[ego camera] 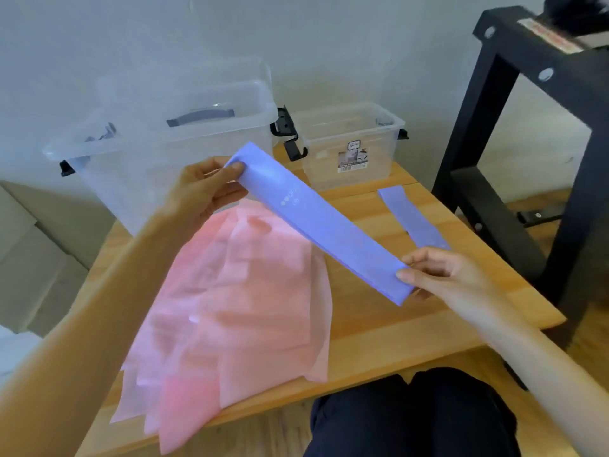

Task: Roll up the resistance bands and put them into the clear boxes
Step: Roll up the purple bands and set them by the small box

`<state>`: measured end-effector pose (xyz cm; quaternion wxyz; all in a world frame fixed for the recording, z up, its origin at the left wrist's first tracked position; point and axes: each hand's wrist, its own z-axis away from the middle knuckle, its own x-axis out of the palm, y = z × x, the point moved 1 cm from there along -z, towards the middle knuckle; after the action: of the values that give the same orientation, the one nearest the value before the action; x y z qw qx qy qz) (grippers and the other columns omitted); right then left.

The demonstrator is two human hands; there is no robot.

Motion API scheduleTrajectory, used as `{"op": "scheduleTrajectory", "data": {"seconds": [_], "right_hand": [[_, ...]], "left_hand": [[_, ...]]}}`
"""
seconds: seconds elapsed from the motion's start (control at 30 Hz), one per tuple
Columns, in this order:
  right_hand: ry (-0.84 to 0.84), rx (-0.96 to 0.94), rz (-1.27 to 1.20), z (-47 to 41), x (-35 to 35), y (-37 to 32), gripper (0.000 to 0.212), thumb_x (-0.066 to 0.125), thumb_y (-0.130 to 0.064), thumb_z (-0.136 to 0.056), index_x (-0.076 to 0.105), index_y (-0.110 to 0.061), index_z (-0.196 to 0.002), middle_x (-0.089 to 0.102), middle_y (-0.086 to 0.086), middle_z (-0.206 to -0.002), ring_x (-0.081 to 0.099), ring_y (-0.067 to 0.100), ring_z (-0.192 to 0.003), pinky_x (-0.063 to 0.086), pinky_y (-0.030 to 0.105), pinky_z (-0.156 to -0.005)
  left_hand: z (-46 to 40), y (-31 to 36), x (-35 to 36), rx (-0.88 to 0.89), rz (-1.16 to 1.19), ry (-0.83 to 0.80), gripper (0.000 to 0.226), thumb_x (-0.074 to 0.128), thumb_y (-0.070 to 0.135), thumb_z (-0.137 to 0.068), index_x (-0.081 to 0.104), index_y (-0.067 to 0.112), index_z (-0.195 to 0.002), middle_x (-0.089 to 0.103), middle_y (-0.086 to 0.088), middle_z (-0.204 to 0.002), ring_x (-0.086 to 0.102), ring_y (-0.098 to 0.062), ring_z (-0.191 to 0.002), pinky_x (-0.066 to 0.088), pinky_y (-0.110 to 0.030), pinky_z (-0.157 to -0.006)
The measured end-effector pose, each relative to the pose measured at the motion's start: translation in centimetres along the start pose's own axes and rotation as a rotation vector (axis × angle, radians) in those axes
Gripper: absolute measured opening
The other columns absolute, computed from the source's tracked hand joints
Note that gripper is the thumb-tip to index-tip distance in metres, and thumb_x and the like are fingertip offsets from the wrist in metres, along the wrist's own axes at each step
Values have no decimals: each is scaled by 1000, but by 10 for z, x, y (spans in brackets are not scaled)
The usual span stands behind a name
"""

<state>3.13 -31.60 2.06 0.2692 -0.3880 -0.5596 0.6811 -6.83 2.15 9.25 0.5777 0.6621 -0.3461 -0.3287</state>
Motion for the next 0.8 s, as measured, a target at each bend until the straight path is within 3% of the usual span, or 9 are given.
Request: {"op": "scheduleTrajectory", "data": {"seconds": [0.13,0.23,0.33,0.4,0.5,0.63,0.8], "right_hand": [[10,47,-1,11,-12,16,21,73,-3,-84,65,-6,-103,71,18,-83,63,10,-56,53,18,-55],[2,40,47,18,-20,26,27,74,-4,-84,59,-15,-105,67,7,-71,60,13,-56,50,17,-58],[2,1,103,24,-22,30,28,70,2,-84,59,-18,-101,63,-2,-67,60,17,-59,48,18,-62],[-15,-19,144,25,-22,32,23,67,4,-86,65,-18,-91,61,-7,-67,58,15,-59,48,19,-63],[-30,13,193,21,-21,36,21,68,-1,-86,71,-20,-78,56,-11,-59,51,4,-55,43,17,-62],[-25,22,209,13,-19,38,19,78,-8,-78,73,-26,-81,52,-14,-61,47,-1,-59,40,14,-64],[-18,-23,206,7,-14,45,27,78,-6,-77,72,-32,-82,54,-13,-63,48,0,-59,38,12,-62]], "left_hand": [[-33,-12,45,-106,85,-99,10,55,6,-98,63,10,-94,73,-1,-89,72,-11,-83,58,-21,-79],[-62,-26,73,-206,127,-119,13,54,-2,-96,61,9,-96,72,-2,-86,72,-9,-74,59,-20,-68],[-84,-41,102,-271,77,-138,24,53,-8,-94,58,14,-84,66,0,-76,68,-9,-68,58,-20,-59],[-96,-50,122,-263,8,-147,25,52,-10,-94,64,12,-92,66,3,-78,63,-8,-75,57,-16,-59],[-115,-60,149,-238,-28,-121,32,58,-11,-91,67,4,-118,68,0,-95,66,-15,-87,58,-17,-67],[-131,-69,178,-189,-131,-83,29,66,-5,-89,69,3,-116,68,-9,-108,66,-18,-90,58,-17,-64],[-144,-86,199,-22,-385,-97,21,66,-4,-89,73,5,-106,69,-9,-103,64,-17,-89,56,-13,-64]]}}
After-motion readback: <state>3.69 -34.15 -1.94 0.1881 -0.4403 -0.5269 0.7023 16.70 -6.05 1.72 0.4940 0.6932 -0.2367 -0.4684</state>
